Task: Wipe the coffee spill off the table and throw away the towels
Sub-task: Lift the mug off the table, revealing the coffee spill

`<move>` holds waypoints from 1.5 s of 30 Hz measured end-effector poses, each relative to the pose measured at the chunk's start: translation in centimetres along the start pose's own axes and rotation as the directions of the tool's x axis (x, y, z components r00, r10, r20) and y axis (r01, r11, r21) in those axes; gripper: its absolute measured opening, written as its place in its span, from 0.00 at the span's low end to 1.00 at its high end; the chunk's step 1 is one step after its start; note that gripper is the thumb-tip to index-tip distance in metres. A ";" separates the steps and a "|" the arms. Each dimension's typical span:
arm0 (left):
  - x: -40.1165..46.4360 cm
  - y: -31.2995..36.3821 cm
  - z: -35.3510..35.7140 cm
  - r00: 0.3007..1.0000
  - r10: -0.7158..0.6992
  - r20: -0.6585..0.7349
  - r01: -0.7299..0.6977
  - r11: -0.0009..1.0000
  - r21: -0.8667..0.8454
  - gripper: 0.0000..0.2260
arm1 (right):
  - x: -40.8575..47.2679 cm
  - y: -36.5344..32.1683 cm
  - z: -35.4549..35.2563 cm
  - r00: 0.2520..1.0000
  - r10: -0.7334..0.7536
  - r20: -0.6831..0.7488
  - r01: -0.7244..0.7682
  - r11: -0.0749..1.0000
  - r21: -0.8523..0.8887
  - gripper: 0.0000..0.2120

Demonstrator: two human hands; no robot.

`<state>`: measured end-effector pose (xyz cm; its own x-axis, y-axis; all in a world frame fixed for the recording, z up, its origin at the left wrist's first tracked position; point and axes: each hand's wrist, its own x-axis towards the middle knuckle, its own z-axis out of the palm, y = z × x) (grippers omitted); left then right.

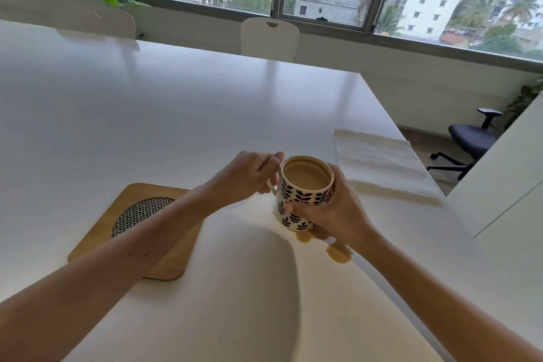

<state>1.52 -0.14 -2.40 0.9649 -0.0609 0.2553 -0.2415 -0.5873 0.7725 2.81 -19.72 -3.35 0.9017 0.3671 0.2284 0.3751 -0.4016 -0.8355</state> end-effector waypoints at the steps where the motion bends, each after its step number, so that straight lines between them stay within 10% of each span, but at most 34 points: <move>1: 0.0 0.1 0.0 1.000 0.008 -0.014 -0.008 1.000 0.011 0.19 | 0.0 0.0 0.1 1.000 -0.006 -0.013 0.006 1.000 -0.013 0.37; 45: 7.1 -1.0 -4.9 0.913 0.231 -0.337 -0.157 0.960 0.232 0.20 | 9.9 -3.4 1.0 0.979 -0.189 -0.072 0.183 0.980 -0.078 0.35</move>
<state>8.14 3.97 1.52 0.7905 0.0805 0.6072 -0.3595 -0.7416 0.5664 10.26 -13.84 1.24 0.8277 0.3750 0.4176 0.5498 -0.3920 -0.7376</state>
